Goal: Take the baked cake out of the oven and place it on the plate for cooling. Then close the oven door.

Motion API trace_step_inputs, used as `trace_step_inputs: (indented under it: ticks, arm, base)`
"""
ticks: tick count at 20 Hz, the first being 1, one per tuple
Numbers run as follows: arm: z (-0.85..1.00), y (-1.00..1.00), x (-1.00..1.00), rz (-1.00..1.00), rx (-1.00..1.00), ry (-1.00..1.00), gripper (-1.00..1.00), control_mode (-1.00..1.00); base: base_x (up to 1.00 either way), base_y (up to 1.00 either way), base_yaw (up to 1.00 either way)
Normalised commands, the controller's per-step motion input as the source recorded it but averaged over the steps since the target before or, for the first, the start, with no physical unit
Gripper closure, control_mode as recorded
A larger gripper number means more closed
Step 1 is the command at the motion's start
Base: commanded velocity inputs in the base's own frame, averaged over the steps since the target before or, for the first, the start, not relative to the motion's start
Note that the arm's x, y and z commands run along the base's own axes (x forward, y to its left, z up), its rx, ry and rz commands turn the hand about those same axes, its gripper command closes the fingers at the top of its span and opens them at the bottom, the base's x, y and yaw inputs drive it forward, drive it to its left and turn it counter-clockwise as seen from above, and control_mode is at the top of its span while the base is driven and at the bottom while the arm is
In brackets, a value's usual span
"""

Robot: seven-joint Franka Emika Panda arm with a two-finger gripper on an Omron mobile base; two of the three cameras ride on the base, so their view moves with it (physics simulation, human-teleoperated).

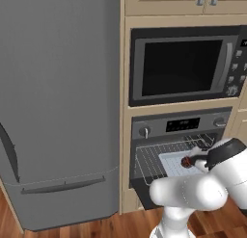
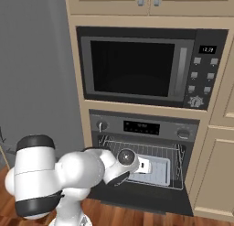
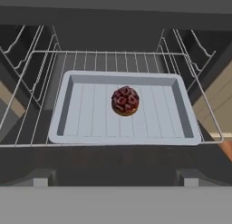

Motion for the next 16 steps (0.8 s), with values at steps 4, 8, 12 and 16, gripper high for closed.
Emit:
trace_step_inputs:
  ticks: [4,8,12,16]
  arm:
    - [-0.01,0.01,0.06,0.01,0.0,-0.07,-1.0,-1.0]
    - [0.0,0.04,0.4,0.0,0.0,-0.02,-1.0,-1.0]
    - [-0.08,0.0,0.4,0.0,0.0,0.0,-1.0,-1.0]
    - [-0.11,-0.02,0.42,0.0,0.03,0.0,-1.0,-1.0]
  base:
    - [0.0,0.0,0.0]
    - [0.0,0.0,0.0]
    - [0.0,0.0,0.0]
    - [0.0,0.0,0.0]
